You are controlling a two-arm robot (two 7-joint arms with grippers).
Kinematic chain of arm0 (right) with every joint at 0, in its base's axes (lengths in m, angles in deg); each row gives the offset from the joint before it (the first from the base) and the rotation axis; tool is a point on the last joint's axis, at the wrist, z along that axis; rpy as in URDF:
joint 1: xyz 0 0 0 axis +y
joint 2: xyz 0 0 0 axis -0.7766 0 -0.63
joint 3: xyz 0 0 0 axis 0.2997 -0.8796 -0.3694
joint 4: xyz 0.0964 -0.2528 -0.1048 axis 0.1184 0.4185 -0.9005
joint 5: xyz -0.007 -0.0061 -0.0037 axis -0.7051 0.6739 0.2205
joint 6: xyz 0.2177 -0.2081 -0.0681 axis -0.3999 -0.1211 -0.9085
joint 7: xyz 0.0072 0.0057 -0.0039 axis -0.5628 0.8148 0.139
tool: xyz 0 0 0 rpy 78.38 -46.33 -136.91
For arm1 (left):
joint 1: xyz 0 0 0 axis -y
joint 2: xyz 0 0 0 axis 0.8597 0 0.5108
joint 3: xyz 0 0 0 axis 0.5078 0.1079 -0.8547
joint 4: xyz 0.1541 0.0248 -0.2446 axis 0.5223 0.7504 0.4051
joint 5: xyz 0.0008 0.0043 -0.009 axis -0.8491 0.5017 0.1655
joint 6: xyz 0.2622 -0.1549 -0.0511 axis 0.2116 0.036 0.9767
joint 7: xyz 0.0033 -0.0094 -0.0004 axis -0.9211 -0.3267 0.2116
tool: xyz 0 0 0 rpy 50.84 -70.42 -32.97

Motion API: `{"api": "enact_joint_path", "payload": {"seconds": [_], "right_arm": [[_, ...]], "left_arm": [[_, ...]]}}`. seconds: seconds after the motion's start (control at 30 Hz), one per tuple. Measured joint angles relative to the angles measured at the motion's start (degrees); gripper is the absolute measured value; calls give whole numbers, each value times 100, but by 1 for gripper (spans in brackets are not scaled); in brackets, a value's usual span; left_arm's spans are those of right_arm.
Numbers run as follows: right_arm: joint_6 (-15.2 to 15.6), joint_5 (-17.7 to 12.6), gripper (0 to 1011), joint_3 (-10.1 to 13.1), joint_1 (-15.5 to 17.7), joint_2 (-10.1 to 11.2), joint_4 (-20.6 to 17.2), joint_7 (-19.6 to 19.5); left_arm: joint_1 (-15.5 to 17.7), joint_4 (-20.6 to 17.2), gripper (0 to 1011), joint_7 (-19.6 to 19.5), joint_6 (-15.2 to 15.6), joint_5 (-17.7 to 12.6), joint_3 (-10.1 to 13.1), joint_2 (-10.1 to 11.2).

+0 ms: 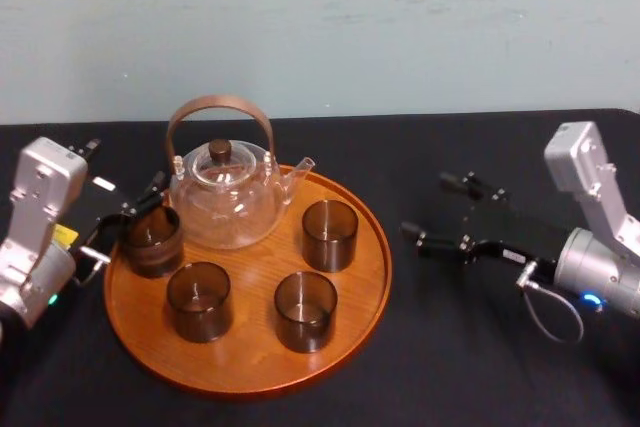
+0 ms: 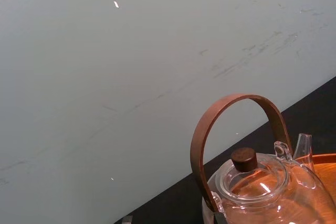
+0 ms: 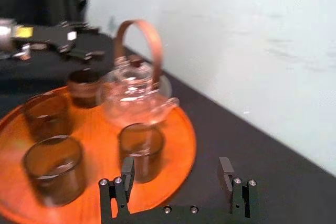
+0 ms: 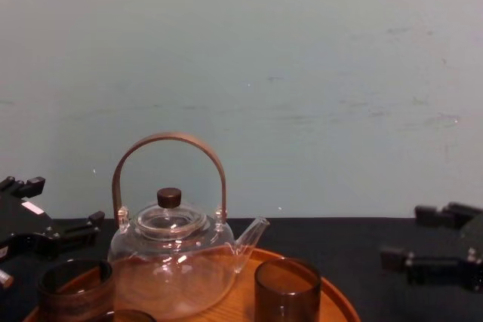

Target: Pick up the glass from the table and place it on the tray.

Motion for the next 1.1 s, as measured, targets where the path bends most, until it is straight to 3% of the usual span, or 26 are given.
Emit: {"api": "enact_joint_path", "payload": {"seconds": [0.47, 0.73, 1.1], "right_arm": [[-507, 314, 1002, 714, 431, -560, 124, -1374], [-667, 459, 1002, 881, 541, -753, 332, -1612], [-630, 555, 1002, 972, 570, -911, 596, -1568]], "left_arm": [[0, 0, 1002, 0, 0, 0, 0, 0], [0, 0, 1001, 0, 0, 0, 0, 0], [0, 0, 1001, 0, 0, 0, 0, 0]]}}
